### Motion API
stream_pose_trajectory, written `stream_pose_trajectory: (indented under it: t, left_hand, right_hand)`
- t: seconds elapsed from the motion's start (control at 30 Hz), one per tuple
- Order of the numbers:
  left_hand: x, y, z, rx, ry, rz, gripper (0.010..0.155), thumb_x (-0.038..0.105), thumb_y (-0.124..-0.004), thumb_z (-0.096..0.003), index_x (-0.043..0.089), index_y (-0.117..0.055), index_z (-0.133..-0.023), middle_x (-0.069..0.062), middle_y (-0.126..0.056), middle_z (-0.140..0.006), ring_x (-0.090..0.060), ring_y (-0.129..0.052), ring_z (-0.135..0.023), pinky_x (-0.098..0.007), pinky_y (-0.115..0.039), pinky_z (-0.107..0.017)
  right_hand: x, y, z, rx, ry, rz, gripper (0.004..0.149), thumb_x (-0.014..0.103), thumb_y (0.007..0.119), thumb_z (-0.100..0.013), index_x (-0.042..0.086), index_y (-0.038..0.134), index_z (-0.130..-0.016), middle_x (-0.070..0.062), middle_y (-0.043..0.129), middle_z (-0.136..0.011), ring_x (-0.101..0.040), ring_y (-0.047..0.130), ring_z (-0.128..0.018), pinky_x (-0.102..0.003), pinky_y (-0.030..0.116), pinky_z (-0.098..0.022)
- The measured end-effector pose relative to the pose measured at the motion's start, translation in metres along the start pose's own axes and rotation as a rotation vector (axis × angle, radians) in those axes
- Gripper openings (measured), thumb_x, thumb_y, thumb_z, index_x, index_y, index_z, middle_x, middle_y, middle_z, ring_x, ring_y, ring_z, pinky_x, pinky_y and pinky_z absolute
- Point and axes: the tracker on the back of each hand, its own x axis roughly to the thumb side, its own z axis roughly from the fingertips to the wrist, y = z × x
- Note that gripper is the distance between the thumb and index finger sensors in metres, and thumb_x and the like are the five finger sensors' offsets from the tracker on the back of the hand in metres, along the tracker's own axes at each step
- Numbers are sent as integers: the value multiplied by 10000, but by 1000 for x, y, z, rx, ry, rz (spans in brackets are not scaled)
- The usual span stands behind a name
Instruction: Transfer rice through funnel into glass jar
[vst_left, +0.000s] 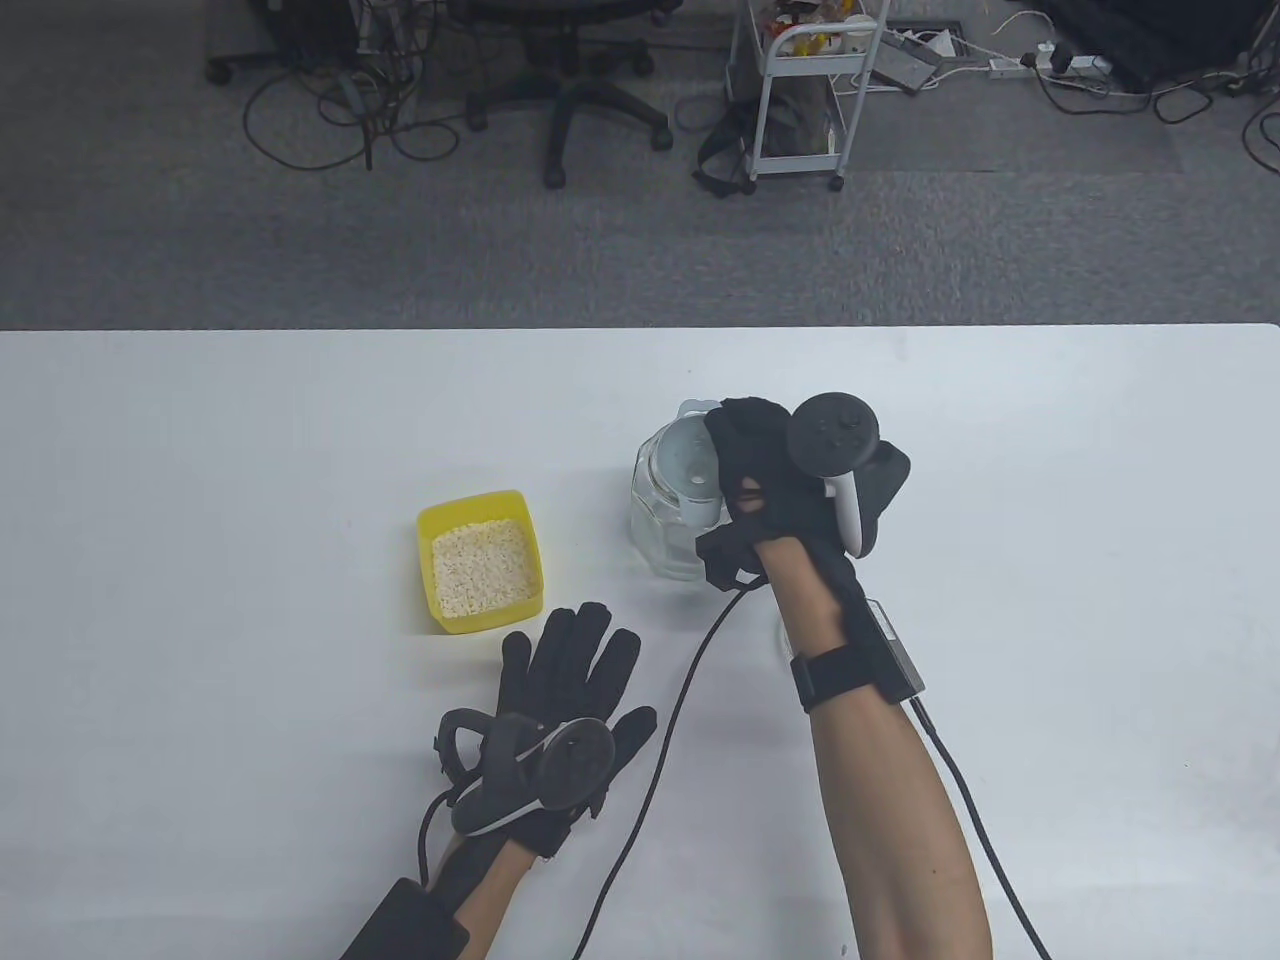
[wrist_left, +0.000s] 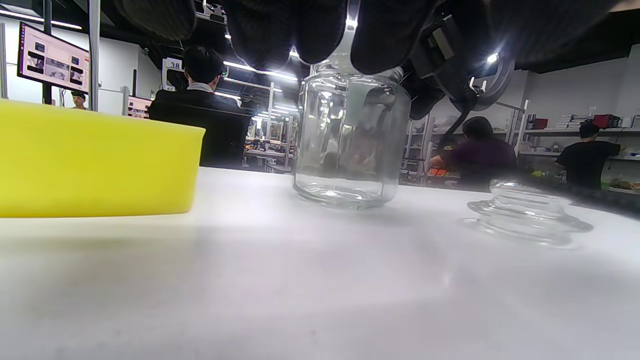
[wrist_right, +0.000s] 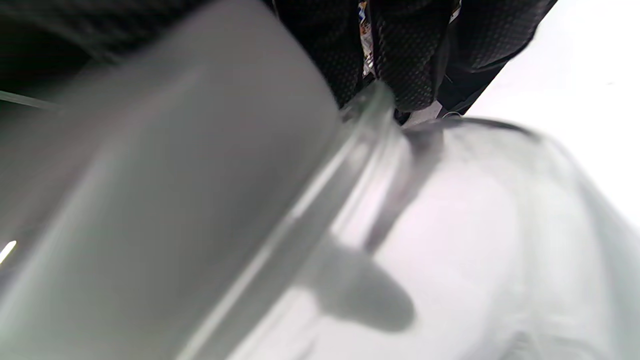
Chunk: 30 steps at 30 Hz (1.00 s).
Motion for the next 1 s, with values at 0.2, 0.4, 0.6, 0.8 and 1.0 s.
stream_pose_trajectory:
  t: [0.2, 0.4, 0.6, 0.8, 1.0]
  left_hand:
    - [0, 0, 0, 1, 1, 0, 763, 702, -670, -533, 306, -533, -1170, -135, -428, -1291, -440, -505, -1174, -716, -462, -772]
    - [0, 1, 0, 3, 1, 1, 763, 702, -670, -533, 305, -533, -1170, -134, -430, -1291, -438, -506, -1174, -716, -461, -773]
    - [0, 1, 0, 5, -1, 2, 762, 701, -669, -535, 307, -528, -1171, -134, -426, -1293, -438, -501, -1176, -717, -459, -773]
    - [-2, 2, 0, 16, 7, 1, 771, 706, -669, -532, 305, -521, -1173, -130, -422, -1294, -435, -495, -1177, -718, -454, -772]
    - [-8, 5, 2, 49, 36, 6, 755, 693, -665, -536, 306, -526, -1169, -124, -436, -1290, -431, -502, -1176, -718, -454, -772]
  right_hand:
    - [-1, 3, 1, -14, 4, 23, 457, 520, 835, -423, 293, 930, -809, -60, 924, -954, -429, 822, -910, -637, 675, -647]
    - [-7, -1, 1, 34, 17, -8, 610, 604, 798, -425, 283, 796, -944, -118, 817, -1034, -453, 738, -954, -652, 638, -657]
    - [-14, -26, 6, 35, -33, 12, 701, 643, 792, -424, 334, 641, -1035, -111, 641, -1145, -456, 534, -1052, -683, 506, -705]
    - [-29, -56, 25, 48, -126, 153, 769, 682, 773, -421, 394, 486, -1074, -74, 470, -1215, -437, 343, -1101, -704, 362, -725]
    - [-67, -74, 56, 93, -188, 352, 815, 725, 735, -417, 441, 343, -1073, -50, 311, -1243, -425, 187, -1107, -715, 246, -721]
